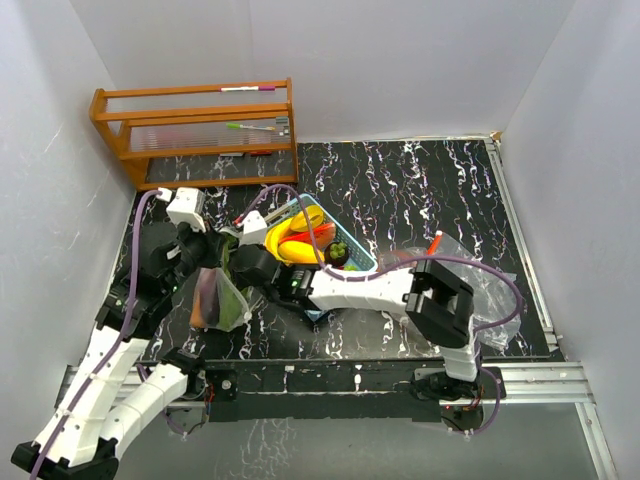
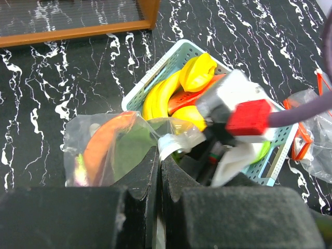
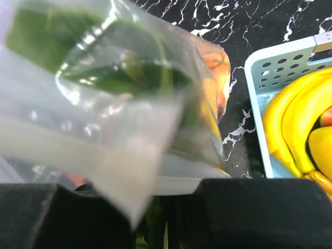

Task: Place the food in the zip-top bag and seal the zipper
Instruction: Place the fake vegetable in the zipper food storage bag.

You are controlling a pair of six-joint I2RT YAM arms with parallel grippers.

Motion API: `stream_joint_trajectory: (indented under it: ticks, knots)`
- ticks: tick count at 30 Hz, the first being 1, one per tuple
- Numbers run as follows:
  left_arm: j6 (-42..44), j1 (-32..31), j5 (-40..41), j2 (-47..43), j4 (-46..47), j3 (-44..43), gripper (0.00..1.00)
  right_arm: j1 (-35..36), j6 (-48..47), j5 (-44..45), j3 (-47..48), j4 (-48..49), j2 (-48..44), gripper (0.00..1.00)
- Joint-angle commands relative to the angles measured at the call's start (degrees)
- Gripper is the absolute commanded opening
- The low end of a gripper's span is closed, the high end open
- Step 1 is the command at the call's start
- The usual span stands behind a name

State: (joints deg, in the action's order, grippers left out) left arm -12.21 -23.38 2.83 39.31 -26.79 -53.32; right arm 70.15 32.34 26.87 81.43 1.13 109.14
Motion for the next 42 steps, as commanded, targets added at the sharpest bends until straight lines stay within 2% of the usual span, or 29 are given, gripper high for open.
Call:
stream_joint_trajectory:
  ticks: [1,3,8,11,15,17,23,29,38,42]
  knots:
    - [-0.44,-0.22,-2.81,-0.29,7.05,-0.91,0.00,-0.14,1.80,-1.41,5.90,-8.22,5.00,0.25]
    - [-0.60,-0.22,-2.87,-0.29,7.16,-0.70,0.00,-0.35,2.83,-1.09,6.87,-9.57,6.02,0.32]
    - [-0.40,-0.19,-2.00,-0.07,7.26,0.61,0.00,-0.45,1.78,-1.95,4.54,-8.45,2.11,0.62]
    - [-0.26,-0.20,-0.01,0.06,7.64,2.07,0.00,-0.45,0.11,-3.78,2.05,-6.49,-2.09,0.71]
    - [-0.38,-0.22,3.37,0.48,8.27,3.82,0.00,-0.47,-1.38,-6.26,0.28,-7.56,-6.60,0.74]
    - [-0.81,-0.26,4.38,0.79,8.84,4.82,0.00,-0.45,-1.40,-6.33,-0.03,-9.96,-8.55,0.78]
    - [-1.58,-0.18,6.45,2.73,10.34,6.74,0.00,-0.45,-1.32,-7.77,-4.18,-10.27,-16.72,0.79]
    - [-2.10,-0.18,5.43,3.75,11.12,7.17,0.00,-0.48,-1.14,-8.04,-9.41,-3.99,-23.61,0.82]
    - [-3.88,-0.22,1.53,3.86,12.81,6.30,0.00,-0.52,2.88,-0.90,-4.00,-4.57,-17.90,0.81]
    - [-4.23,-0.19,0.41,4.41,12.70,5.48,0.00,-0.45,6.03,4.64,2.46,-12.53,-10.90,0.81]
